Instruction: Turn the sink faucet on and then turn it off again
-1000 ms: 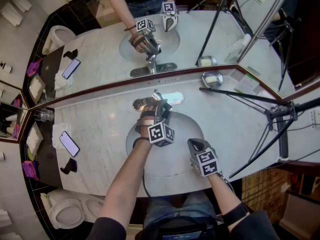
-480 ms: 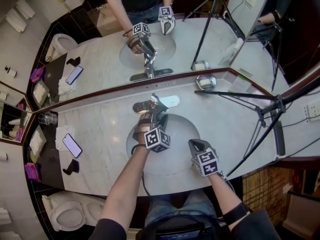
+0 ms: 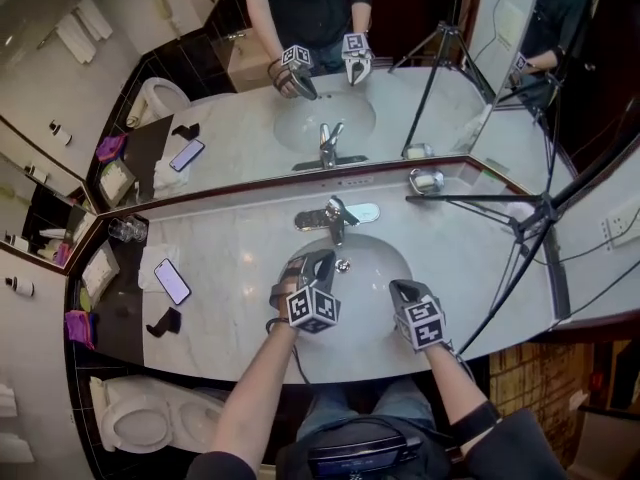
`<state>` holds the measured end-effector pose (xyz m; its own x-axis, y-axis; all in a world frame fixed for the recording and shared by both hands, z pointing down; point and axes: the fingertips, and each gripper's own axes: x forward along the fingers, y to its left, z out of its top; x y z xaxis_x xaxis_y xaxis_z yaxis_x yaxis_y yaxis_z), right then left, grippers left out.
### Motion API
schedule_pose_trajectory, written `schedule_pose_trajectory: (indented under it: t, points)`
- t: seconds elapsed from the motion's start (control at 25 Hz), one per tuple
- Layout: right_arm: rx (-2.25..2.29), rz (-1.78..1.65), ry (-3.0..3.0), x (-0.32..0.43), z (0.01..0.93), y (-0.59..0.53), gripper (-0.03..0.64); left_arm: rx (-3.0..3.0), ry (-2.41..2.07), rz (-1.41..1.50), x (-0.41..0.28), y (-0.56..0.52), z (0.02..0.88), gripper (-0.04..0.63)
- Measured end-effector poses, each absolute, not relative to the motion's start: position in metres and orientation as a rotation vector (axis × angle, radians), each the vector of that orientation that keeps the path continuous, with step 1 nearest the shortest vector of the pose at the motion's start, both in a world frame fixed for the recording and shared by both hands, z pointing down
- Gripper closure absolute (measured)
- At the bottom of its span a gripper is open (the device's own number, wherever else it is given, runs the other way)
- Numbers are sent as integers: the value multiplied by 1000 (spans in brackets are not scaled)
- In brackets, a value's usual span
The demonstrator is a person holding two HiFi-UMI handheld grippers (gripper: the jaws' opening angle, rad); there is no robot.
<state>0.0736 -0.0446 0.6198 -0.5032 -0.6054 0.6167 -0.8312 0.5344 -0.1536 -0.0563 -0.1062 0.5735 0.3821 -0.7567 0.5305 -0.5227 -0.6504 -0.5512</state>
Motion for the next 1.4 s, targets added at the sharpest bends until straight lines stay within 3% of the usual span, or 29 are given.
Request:
schedule_pose_trajectory:
  t: [0.36,1.0,1.4]
  points:
    - [1189,505,-2311,70,589,-41,595,-2625,1459,-869,-101,-49,524,594]
    - [1204,483,-2309,70,563,-26,595,-2744,1928,-626,-202,24,513,594]
    - [1204,484,-2312,67,563,-24,595,-2751,2009,-515,-214,38,515,595]
